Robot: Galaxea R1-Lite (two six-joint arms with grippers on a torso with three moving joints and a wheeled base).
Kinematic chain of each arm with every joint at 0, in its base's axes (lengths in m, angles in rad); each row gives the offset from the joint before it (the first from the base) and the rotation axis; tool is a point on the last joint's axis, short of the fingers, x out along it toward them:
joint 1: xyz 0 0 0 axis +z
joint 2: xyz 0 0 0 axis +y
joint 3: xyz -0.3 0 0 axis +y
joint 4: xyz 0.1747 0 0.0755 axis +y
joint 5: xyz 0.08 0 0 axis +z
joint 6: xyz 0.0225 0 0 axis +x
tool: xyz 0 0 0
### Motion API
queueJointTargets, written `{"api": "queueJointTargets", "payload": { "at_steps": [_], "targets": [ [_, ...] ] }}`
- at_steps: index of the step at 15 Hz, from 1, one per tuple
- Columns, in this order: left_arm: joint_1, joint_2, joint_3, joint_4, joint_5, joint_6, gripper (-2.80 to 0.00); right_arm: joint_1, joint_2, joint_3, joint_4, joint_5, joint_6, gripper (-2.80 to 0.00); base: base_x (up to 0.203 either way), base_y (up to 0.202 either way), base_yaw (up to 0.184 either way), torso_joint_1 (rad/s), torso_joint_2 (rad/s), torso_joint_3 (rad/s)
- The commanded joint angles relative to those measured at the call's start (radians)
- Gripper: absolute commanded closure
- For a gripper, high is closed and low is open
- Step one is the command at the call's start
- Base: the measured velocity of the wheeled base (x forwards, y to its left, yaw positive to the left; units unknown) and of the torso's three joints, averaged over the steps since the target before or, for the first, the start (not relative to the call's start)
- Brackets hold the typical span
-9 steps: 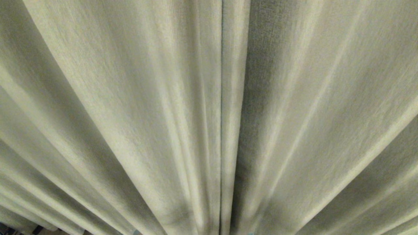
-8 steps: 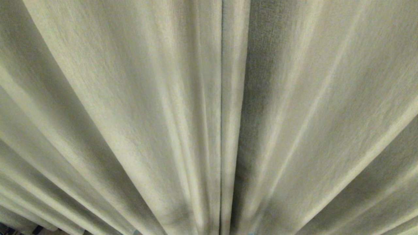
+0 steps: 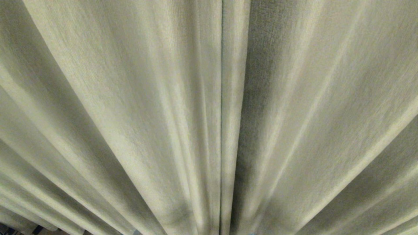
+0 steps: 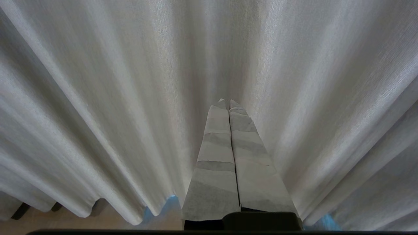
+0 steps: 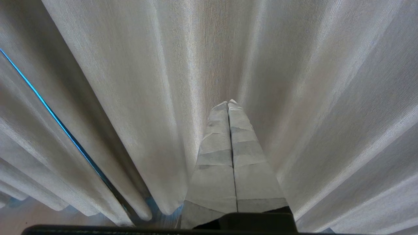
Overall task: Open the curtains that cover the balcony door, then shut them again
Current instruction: Pull the outer curtains open on both sides
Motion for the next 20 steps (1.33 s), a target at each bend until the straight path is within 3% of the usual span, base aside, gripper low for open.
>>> {"api": "queueJointTargets", "payload": {
  "at_steps": [1, 7, 10, 15, 17, 19, 20],
  "targets": [
    [0.000, 0.000, 0.000, 0.001, 0.001, 0.001, 0.00, 0.001, 0.000, 0.000, 0.000, 0.000, 0.000, 0.00, 0.000, 0.000, 0.000, 0.000, 0.00, 0.000],
    [0.000, 0.000, -0.012, -0.010, -0.021, 0.000, 0.00, 0.000, 0.000, 0.000, 0.000, 0.000, 0.000, 0.00, 0.000, 0.000, 0.000, 0.000, 0.00, 0.000],
    [0.000, 0.042, -0.119, 0.025, -0.198, -0.038, 0.00, 0.000, 0.000, 0.000, 0.000, 0.000, 0.000, 0.00, 0.000, 0.000, 0.000, 0.000, 0.00, 0.000],
    [-0.030, 0.279, -0.329, 0.022, -0.444, -0.091, 0.00, 0.001, 0.000, 0.000, 0.000, 0.000, 0.000, 0.00, 0.000, 0.000, 0.000, 0.000, 0.00, 0.000],
    [-0.060, 0.384, -0.410, 0.013, -0.524, -0.101, 0.00, 0.001, 0.000, 0.000, 0.000, 0.000, 0.000, 0.00, 0.000, 0.000, 0.000, 0.000, 0.00, 0.000],
    [-0.112, 0.485, -0.475, -0.024, -0.562, -0.122, 0.00, 0.001, 0.000, 0.000, 0.000, 0.000, 0.000, 0.00, 0.000, 0.000, 0.000, 0.000, 0.00, 0.000],
    [-0.158, 0.540, -0.508, -0.051, -0.568, -0.128, -2.80, 0.000, 0.000, 0.000, 0.000, 0.000, 0.000, 0.00, 0.000, 0.000, 0.000, 0.000, 0.00, 0.000]
  ]
}}
